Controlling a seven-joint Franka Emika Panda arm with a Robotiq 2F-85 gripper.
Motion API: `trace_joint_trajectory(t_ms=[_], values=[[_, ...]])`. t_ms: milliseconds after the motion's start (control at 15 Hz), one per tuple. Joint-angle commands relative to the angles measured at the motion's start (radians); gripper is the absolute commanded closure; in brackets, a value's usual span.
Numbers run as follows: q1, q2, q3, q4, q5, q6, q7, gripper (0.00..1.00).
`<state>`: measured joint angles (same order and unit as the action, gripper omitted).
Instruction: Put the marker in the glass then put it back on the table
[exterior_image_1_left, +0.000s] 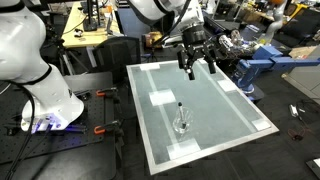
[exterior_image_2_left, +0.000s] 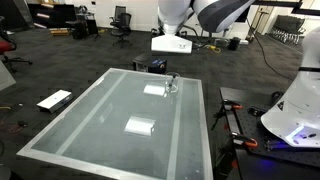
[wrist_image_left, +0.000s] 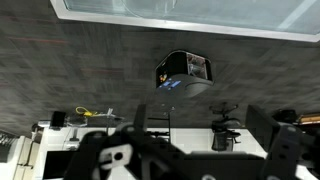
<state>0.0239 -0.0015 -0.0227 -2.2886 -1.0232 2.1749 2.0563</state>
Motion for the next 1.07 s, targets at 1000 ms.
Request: trace_joint_trajectory(t_ms=[1000], values=[[-0.069, -0.204, -0.036, -0.186, 0.507, 0.330, -1.018, 0.00]])
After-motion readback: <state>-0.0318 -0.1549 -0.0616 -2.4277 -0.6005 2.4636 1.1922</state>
